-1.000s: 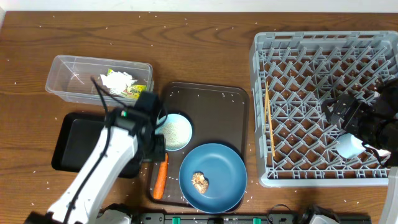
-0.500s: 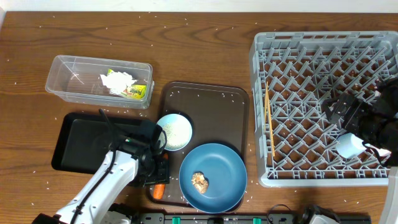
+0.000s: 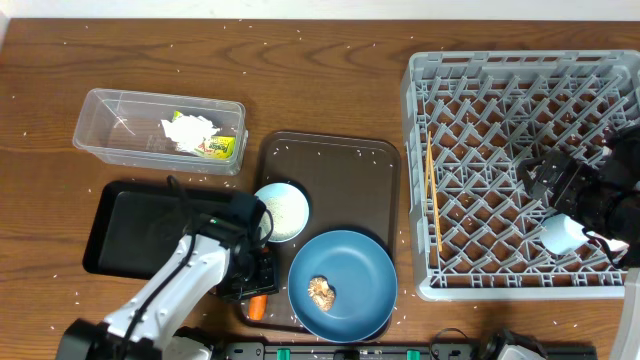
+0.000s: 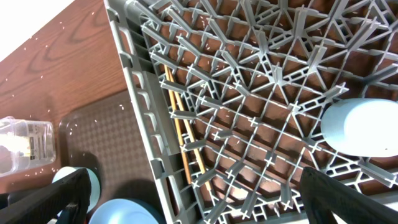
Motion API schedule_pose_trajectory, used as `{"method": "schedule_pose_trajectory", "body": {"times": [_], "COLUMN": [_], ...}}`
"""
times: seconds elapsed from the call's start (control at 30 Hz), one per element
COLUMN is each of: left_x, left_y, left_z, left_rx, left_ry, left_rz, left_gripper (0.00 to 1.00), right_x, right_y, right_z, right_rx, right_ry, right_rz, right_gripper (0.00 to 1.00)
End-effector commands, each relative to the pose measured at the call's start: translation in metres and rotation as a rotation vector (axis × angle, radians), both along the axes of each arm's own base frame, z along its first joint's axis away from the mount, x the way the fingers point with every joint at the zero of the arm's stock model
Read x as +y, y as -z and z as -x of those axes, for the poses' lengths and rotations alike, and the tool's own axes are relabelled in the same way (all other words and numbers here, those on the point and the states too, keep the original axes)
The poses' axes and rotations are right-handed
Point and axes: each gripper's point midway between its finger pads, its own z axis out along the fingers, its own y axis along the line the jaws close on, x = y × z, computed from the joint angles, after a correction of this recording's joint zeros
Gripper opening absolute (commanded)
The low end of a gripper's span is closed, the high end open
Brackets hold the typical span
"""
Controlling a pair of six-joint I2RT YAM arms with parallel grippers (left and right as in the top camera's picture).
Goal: Sort waste into correct bins and load items into the dishwasher rack
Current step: 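Grasp the carrot on the brown tray with the left gripper, then place the carrot onto the black tray with the left gripper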
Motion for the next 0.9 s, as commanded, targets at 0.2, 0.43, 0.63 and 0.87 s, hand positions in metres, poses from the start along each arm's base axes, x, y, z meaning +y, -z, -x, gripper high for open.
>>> {"method": "schedule_pose_trajectory", "body": {"times": [0.2, 0.43, 0.63, 0.87], "left_x": [0.002, 0.002, -0.001, 0.013], "left_y": [0.014, 0.006, -0.02, -0.052], "left_z": [0.009, 0.011, 0.002, -0.018], "left_rx": [0.088, 0.102, 0.037, -0.128], "left_ry": [-0.049, -0.06, -0.064, -0.168], "left_rz": [-0.035, -0.042, -0.017, -0.039], "left_gripper": [0.3, 0.22, 0.22, 0.11], "right_x": [0.001, 0.001, 0.001, 0.001], "right_y": [-0.001, -0.002, -0.002, -0.002], "right_z": [-0.001, -0.001, -0.002, -0.002], "right_rx": [-0.003, -0.004, -0.008, -0.007], "right_ry": [-0.015, -0.016, -0.016, -0.016], "right_rz": [0.01, 0.011, 0.012, 0.011], "right_gripper": [0.99, 0.99, 0.99, 0.99]}}
